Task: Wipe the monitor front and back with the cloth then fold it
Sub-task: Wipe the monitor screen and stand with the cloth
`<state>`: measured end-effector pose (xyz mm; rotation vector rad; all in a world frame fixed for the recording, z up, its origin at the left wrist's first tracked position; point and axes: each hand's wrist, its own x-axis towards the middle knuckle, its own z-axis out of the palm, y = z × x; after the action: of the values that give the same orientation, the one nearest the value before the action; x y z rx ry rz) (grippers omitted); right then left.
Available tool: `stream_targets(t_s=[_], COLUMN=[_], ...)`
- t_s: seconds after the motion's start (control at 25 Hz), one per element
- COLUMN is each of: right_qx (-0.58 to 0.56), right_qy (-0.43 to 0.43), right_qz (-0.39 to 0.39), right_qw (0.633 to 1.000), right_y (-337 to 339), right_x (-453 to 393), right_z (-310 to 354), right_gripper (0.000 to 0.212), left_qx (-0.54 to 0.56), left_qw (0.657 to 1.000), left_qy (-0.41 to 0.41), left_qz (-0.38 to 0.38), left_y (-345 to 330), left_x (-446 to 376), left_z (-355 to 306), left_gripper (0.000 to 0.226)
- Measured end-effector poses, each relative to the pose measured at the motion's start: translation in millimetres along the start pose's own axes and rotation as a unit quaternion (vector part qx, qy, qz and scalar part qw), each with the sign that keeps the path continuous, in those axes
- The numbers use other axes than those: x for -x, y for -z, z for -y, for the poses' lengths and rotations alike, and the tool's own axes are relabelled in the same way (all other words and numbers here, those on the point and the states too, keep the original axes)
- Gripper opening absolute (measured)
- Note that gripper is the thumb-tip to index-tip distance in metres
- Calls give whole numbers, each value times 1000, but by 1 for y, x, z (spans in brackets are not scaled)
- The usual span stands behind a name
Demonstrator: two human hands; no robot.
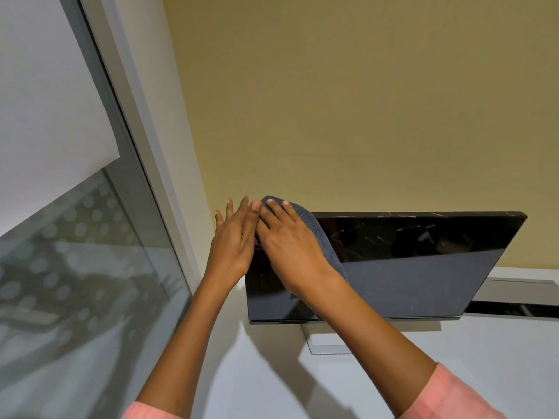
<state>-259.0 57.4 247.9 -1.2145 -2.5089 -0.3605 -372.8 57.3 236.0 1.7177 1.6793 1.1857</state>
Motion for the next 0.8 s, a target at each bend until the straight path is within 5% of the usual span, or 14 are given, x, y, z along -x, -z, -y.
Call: stream_targets(t_s=[0.24,0.48,0.8], right_qx=[16,34,16], right_qy=[-73,-183,-141], right_qz=[30,21,32], right_qw=[997,982,989], right_y=[11,19,27], right_x=[12,49,37], right_z=[-29,-37,-40], right_gripper=[84,75,75], left_qx=[-92,-309,-385], left_qw=[994,937,908], left_qy=[-56,-161,-166], left_qz=[-6,-28,-8], left_y=[-8,-24,-35], left_x=[0,4,8], left_z=[-5,0,-10], left_gripper=[83,78,69])
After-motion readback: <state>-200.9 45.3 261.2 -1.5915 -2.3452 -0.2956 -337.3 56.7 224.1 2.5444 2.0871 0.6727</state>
